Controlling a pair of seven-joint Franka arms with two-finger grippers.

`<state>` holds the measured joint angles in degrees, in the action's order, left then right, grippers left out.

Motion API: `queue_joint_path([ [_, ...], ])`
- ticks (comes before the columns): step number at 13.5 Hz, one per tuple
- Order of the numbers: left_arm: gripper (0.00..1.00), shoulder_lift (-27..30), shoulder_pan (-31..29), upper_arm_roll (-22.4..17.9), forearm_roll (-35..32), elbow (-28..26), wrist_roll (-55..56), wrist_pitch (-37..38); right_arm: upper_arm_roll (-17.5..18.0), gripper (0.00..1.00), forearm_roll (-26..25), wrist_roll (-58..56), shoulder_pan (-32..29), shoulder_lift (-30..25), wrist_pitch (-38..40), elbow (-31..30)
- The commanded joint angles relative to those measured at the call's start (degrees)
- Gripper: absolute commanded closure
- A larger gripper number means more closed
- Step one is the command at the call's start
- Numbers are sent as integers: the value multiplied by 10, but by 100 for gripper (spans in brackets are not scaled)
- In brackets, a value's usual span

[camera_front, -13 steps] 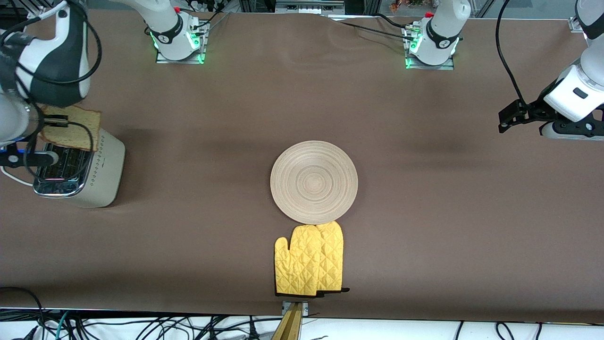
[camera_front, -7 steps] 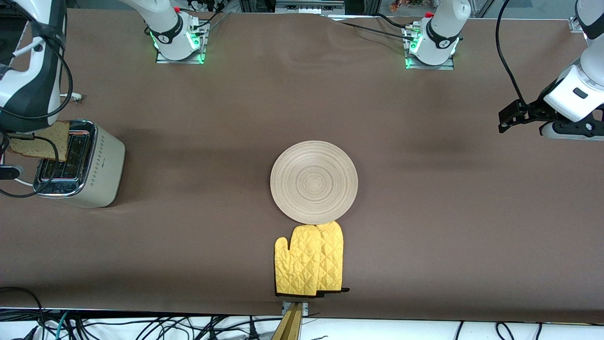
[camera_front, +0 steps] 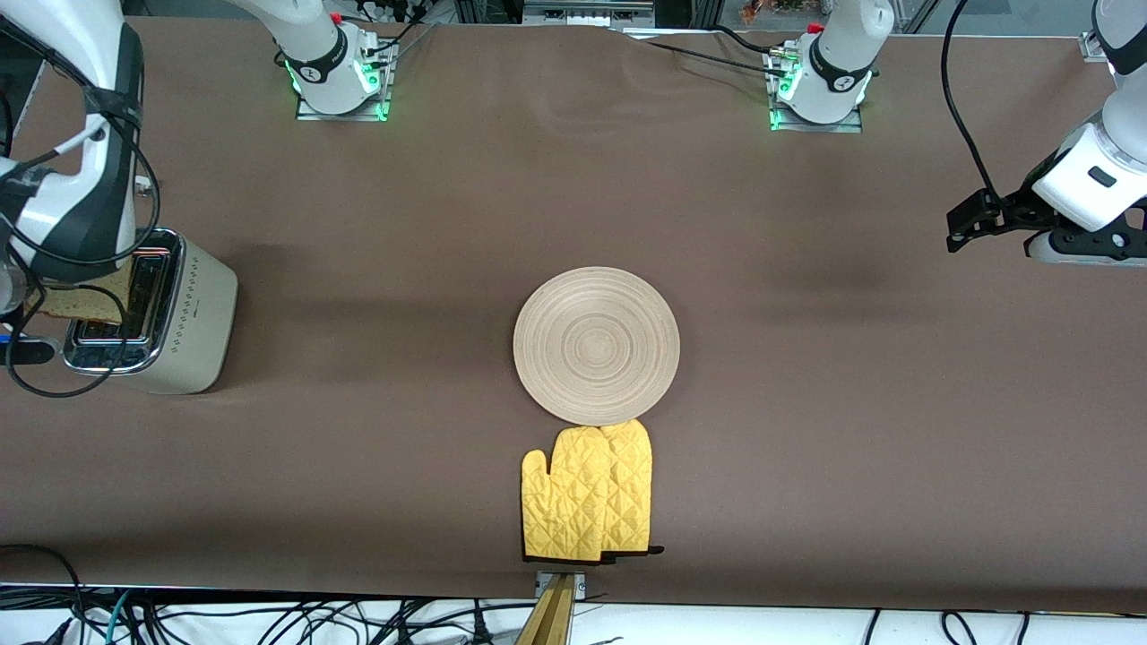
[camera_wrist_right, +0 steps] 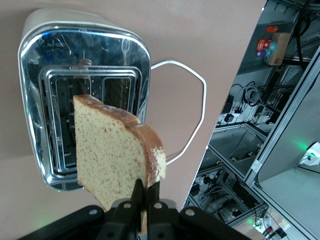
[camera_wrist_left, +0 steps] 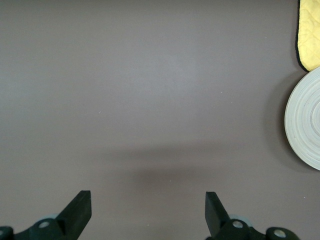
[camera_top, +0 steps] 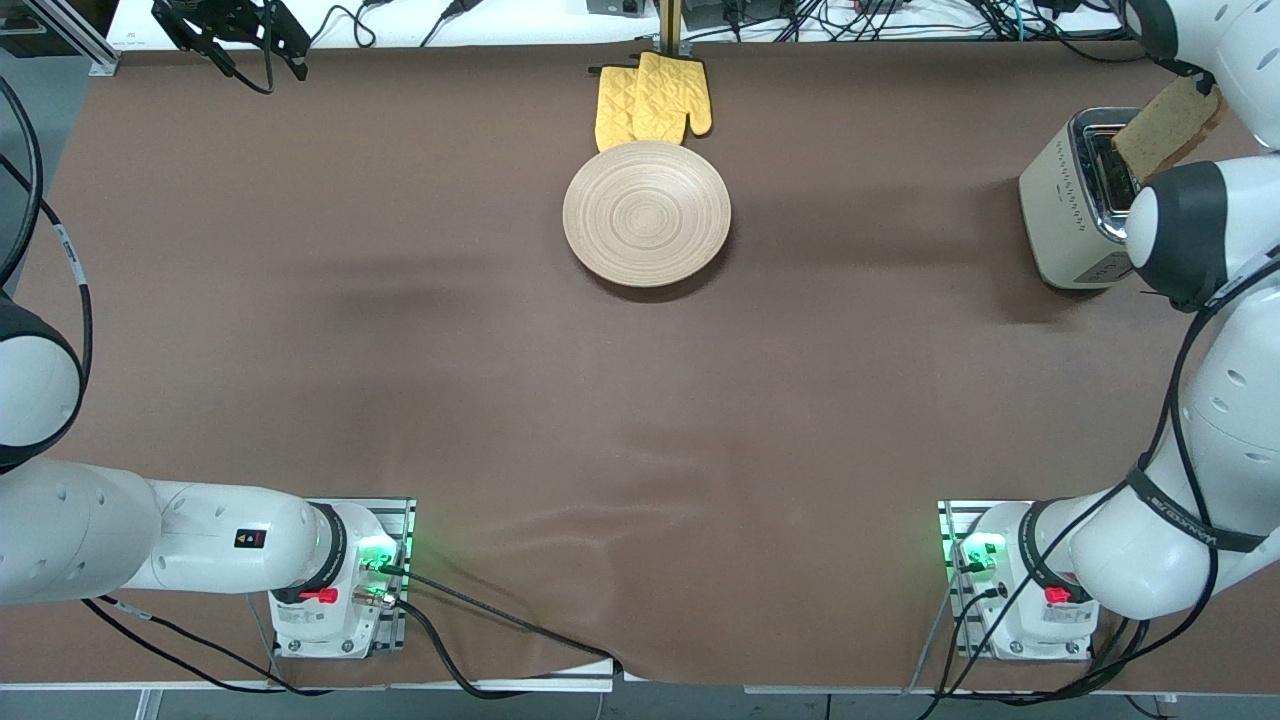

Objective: Move plate and put bread in toaster
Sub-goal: 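Lower the bread upright into a toaster slot with the right gripper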

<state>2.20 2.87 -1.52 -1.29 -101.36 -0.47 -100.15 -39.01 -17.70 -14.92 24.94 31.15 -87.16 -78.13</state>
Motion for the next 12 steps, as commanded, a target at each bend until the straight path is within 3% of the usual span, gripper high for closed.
queue_joint_path([
  [1,0,-2,-2,2,-9,10,-1,7,1,100,-4,0,-2,8,-8,3],
  [12,0,-2,-2,2,-8,10,-1,7,2,100,32,16,-2,30,-25,-4],
])
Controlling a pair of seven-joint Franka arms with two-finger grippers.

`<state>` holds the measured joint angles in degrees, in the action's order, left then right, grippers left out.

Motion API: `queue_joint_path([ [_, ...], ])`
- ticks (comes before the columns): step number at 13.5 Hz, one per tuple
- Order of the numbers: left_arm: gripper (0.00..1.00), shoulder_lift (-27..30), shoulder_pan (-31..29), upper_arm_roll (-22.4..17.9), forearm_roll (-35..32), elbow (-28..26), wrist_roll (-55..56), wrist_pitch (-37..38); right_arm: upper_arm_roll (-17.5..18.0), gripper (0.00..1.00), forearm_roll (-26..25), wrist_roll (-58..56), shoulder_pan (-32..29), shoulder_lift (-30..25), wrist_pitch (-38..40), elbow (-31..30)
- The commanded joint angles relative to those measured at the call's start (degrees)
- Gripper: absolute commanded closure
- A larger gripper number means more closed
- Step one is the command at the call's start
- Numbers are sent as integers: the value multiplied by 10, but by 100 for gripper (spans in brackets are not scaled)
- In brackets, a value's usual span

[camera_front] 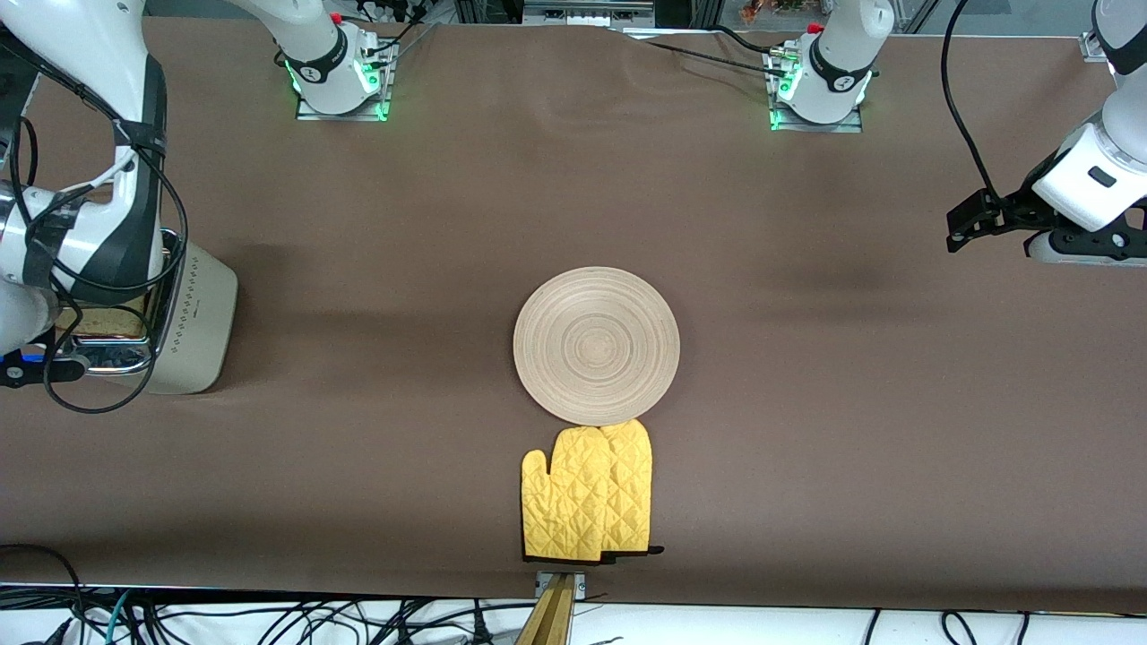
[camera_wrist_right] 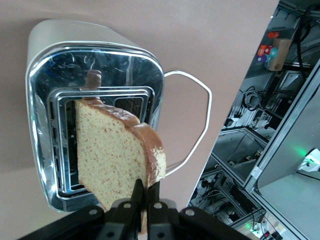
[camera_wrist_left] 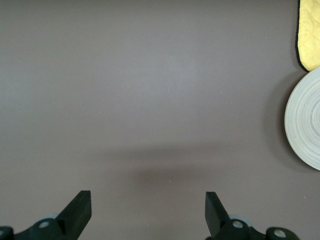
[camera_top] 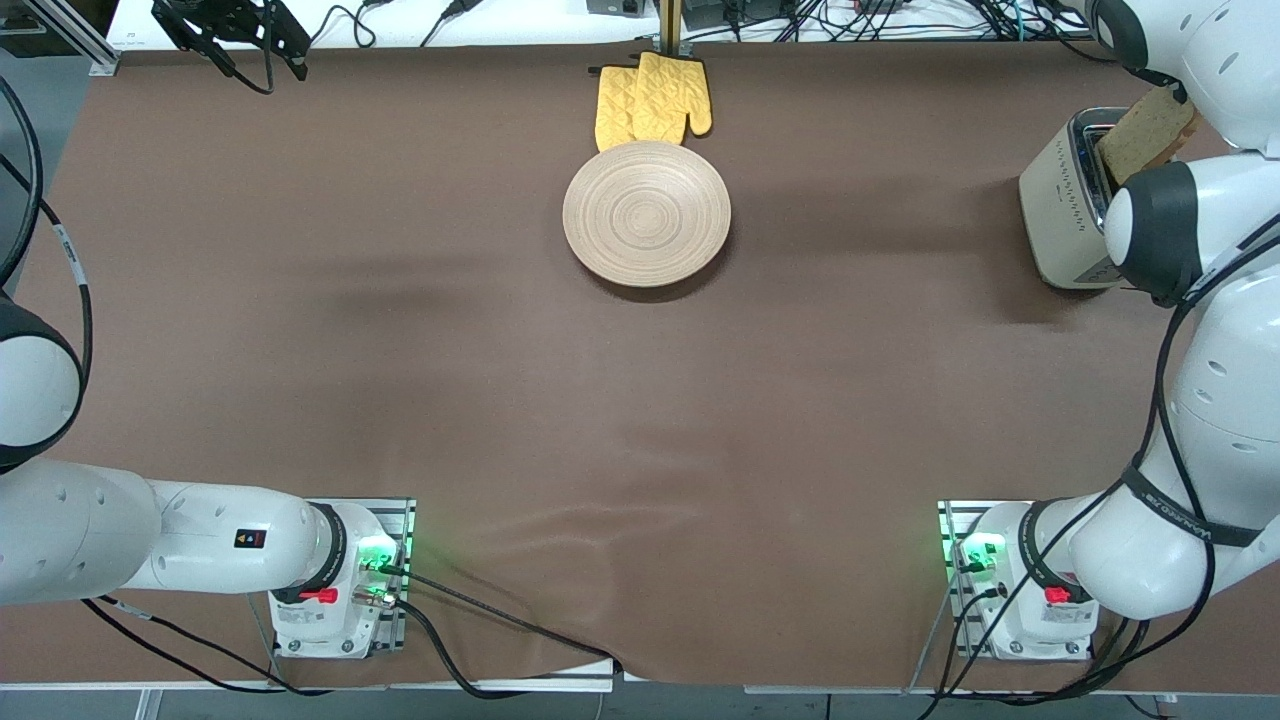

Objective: Move plate and put bread in toaster
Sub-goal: 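Lower the bread upright into a toaster slot with the right gripper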

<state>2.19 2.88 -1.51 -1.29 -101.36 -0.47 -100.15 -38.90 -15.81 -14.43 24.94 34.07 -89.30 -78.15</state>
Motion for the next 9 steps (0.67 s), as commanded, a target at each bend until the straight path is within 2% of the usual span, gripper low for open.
queue_joint_path([
  [1,0,-2,-2,3,-9,10,-1,7,0,100,15,11,-2,1,-6,-7],
  [9,0,-2,-2,3,-8,10,-1,7,0,100,40,18,-11,20,-49,-26],
])
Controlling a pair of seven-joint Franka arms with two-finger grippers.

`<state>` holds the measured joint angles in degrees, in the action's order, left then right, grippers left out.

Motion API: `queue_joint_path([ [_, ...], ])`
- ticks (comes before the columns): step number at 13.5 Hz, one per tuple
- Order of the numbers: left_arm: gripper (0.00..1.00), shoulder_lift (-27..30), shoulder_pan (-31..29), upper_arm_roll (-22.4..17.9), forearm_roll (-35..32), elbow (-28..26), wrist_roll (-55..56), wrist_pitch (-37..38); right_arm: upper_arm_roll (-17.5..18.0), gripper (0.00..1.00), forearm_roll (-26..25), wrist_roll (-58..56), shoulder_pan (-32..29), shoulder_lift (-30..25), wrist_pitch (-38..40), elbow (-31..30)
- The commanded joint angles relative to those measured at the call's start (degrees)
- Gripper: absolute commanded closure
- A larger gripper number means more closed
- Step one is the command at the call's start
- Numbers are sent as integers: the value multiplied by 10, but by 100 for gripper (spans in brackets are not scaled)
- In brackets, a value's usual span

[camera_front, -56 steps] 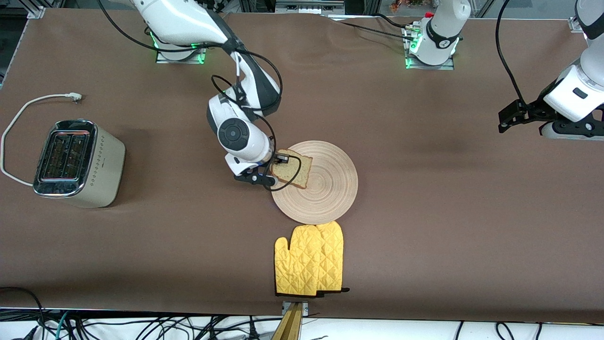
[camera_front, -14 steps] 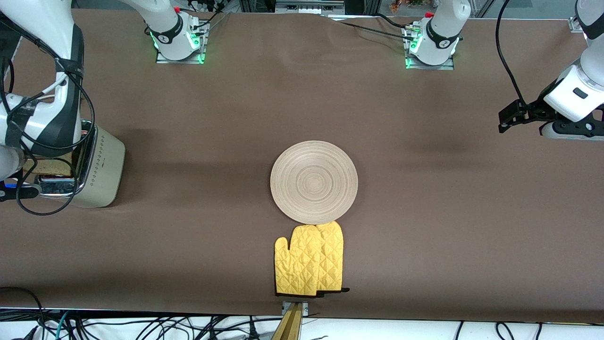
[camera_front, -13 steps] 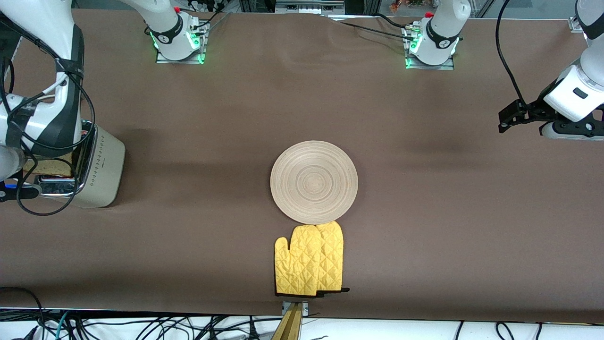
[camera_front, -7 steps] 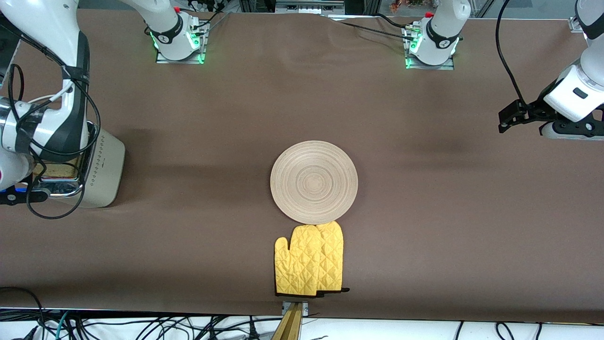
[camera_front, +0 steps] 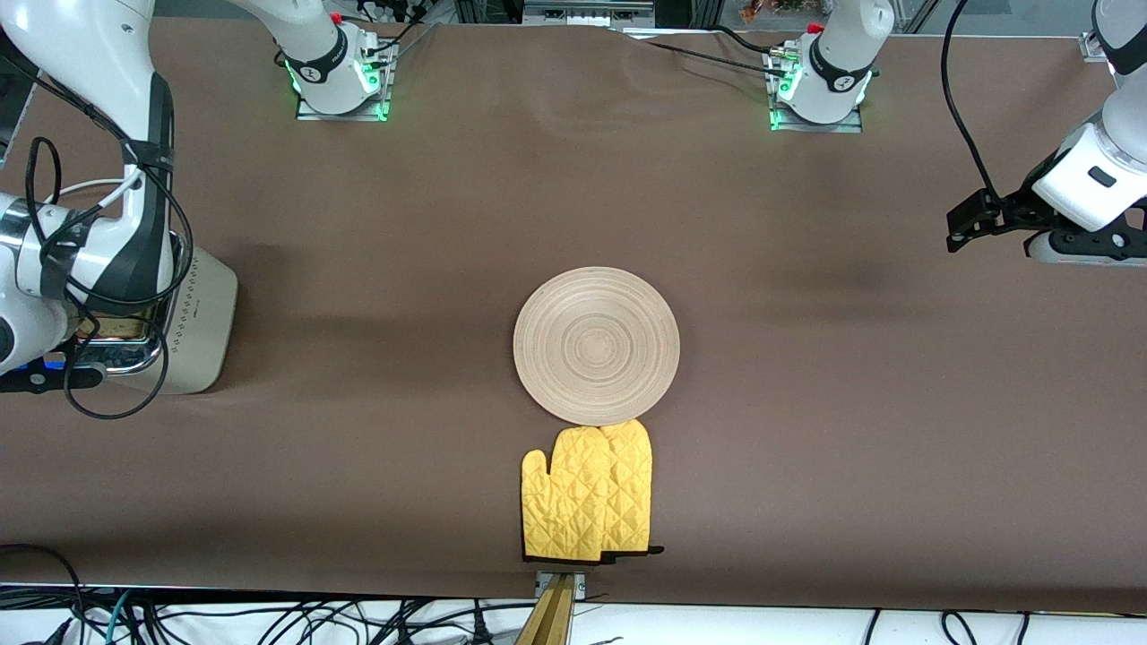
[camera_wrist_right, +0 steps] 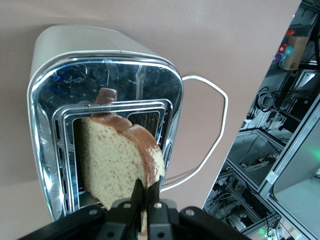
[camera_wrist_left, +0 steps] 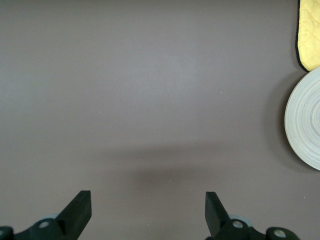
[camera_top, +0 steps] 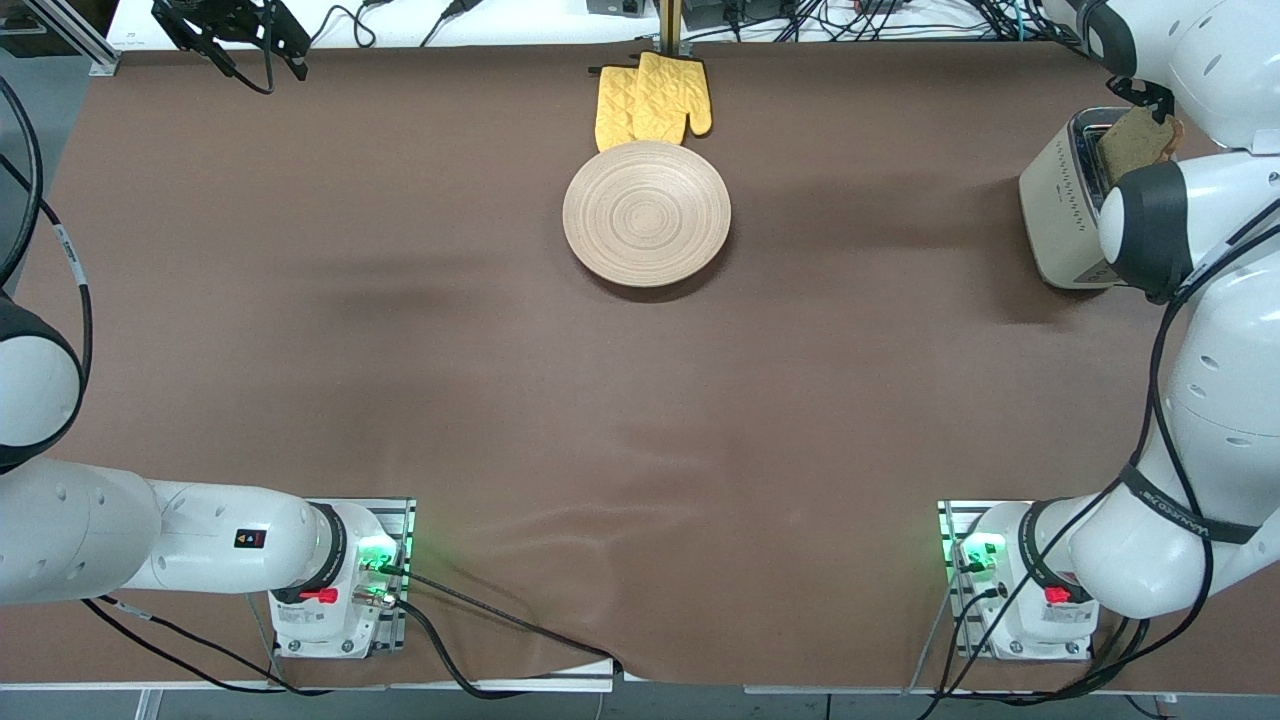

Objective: Move plate and put bread in toaster
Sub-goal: 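Lower the bread upright into a toaster slot with the right gripper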

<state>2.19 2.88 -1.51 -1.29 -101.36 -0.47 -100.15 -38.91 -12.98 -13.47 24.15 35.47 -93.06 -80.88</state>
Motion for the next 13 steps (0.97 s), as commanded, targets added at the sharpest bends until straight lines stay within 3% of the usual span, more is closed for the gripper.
queue_joint_path([
  [1,0,-2,-2,2,-8,10,-1,7,1,100,24,11,-3,7,-13,1],
  [13,0,-2,-2,2,-9,10,-1,7,9,100,65,60,4,15,-7,1],
])
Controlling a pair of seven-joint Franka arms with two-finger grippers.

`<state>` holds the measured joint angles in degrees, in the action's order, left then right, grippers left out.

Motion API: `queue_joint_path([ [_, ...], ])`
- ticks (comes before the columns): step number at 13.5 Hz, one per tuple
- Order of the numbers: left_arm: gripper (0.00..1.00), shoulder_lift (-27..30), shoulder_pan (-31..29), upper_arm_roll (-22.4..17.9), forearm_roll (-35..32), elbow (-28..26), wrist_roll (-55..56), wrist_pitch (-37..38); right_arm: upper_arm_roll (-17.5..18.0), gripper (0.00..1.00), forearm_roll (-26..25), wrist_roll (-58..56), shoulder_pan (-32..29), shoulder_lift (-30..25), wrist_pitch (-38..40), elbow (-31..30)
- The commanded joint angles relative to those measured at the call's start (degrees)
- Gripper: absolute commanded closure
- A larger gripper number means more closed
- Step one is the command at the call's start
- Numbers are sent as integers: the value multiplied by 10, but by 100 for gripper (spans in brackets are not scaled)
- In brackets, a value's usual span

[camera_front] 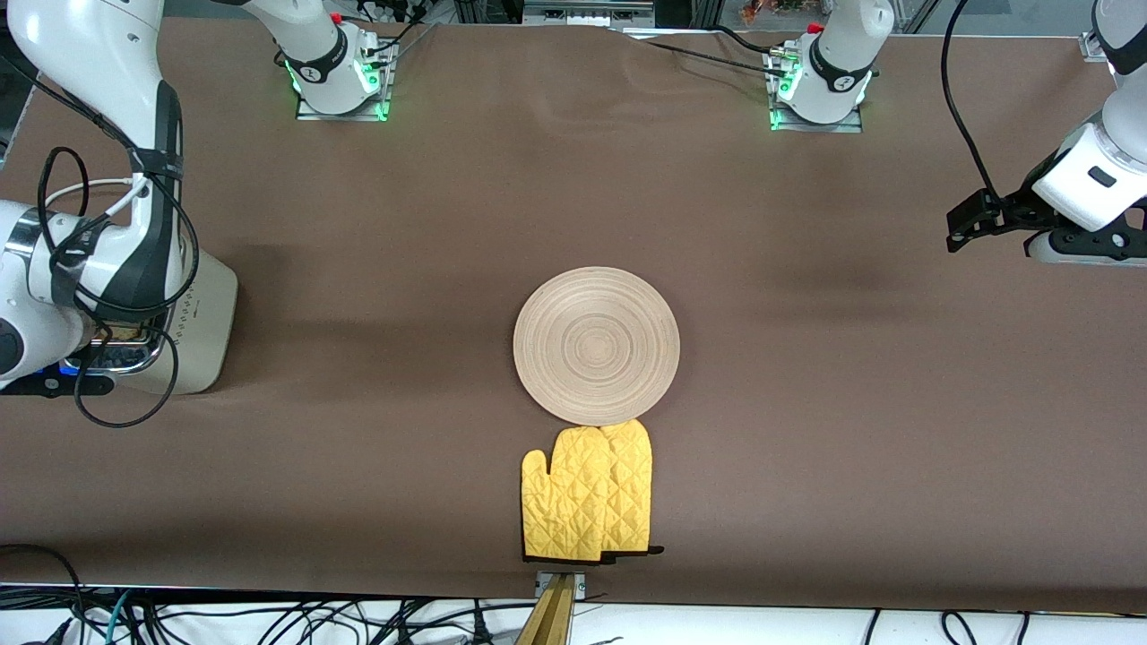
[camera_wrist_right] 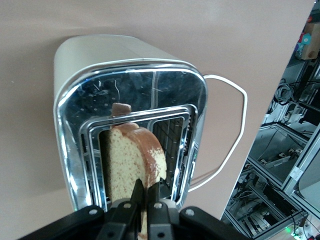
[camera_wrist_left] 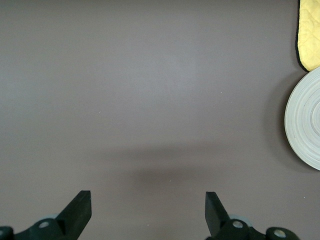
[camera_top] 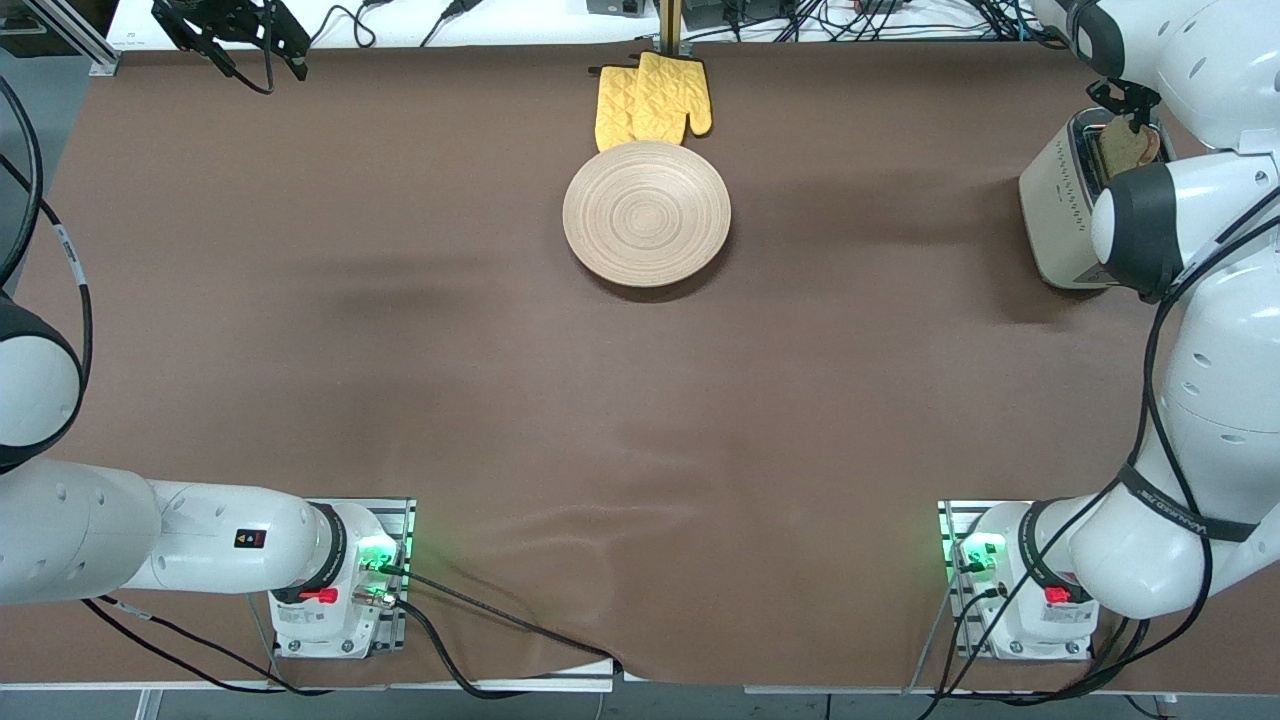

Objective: Move plate and put bread in toaster
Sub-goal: 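Open the right gripper and raise it out of the toaster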

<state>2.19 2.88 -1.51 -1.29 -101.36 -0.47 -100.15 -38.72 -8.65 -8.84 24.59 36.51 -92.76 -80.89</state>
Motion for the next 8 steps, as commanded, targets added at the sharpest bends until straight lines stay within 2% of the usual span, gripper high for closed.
queue_joint_path([
  [1,0,-2,-2,2,-9,10,-1,7,8,99,21,15,-2,6,-10,1],
  [2,0,-2,-2,3,-9,10,-1,7,8,59,21,14,-1,9,-9,2],
  [3,0,-2,-2,3,-9,10,-1,7,8,28,21,14,-2,9,-9,2],
  [4,0,-2,-2,2,-8,10,-1,7,8,8,25,13,-4,9,-9,2],
  [5,0,-2,-2,3,-9,10,-1,7,8,1,29,8,-5,8,-9,3],
  [8,0,-2,-2,3,-9,10,-1,7,6,0,29,3,-1,1,-7,6],
])
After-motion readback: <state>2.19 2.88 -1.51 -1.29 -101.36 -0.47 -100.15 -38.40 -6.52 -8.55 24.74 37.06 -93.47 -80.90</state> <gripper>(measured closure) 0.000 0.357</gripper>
